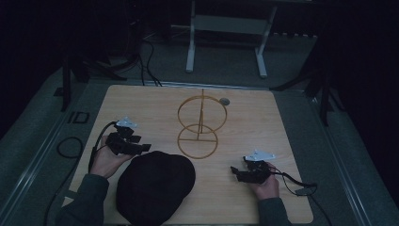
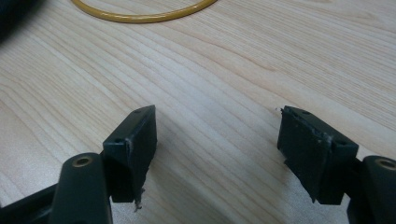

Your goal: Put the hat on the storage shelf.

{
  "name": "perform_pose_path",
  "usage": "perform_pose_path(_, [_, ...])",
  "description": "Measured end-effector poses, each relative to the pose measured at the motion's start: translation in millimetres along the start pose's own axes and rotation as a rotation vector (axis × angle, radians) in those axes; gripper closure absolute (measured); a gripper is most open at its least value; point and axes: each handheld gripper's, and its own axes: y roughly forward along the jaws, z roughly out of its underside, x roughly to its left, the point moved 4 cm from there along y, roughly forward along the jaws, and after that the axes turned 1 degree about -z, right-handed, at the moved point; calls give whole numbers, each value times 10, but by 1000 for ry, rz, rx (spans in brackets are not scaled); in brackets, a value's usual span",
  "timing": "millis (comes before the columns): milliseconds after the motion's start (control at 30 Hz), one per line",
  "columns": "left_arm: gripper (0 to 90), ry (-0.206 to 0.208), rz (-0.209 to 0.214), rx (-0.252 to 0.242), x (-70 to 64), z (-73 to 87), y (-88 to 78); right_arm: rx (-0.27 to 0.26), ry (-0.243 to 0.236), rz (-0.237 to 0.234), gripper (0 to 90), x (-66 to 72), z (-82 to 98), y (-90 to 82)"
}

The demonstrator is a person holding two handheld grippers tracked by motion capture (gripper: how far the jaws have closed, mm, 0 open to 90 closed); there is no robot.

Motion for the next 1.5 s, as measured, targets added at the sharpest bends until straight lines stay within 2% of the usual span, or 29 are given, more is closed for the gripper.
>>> perform_pose_path(167, [400, 1, 54, 3, -89, -69, 53, 0, 0, 1, 285, -1, 0, 0])
perform_pose_path(300, [395, 16, 64, 32, -131, -66, 115, 0, 0, 0, 284, 0, 0, 0])
perform_pose_path(567, [347, 70, 85, 121, -213, 7, 301, 0, 1, 0, 284, 0, 0, 0])
perform_pose_path(733, [329, 84, 104, 139, -248, 35, 352, 0, 1, 0, 285, -1, -1, 1])
perform_pose_path(900, [312, 121, 74, 212, -269, 84, 470, 0, 1, 0, 285, -1, -1, 2])
perform_pose_path(1000, [314, 125, 82, 246, -234, 108, 555, 0, 1, 0, 284, -1, -1, 1])
perform_pose_path(1033, [344, 120, 89, 256, -231, 118, 573, 0, 1, 0, 284, -1, -1, 1])
perform_pose_path(1167, [384, 146, 91, 288, -236, 144, 615, 0, 1, 0, 285, -1, -1, 2])
perform_pose_path(1267, [455, 174, 56, 315, -252, 139, 627, 0, 1, 0, 284, -1, -1, 2])
perform_pose_path(1367, [597, 189, 26, 324, -251, 127, 605, 0, 1, 0, 284, -1, -2, 2])
perform_pose_path(1500, [723, 217, 33, 338, -258, 132, 549, 1, 1, 0, 285, -1, -2, 2])
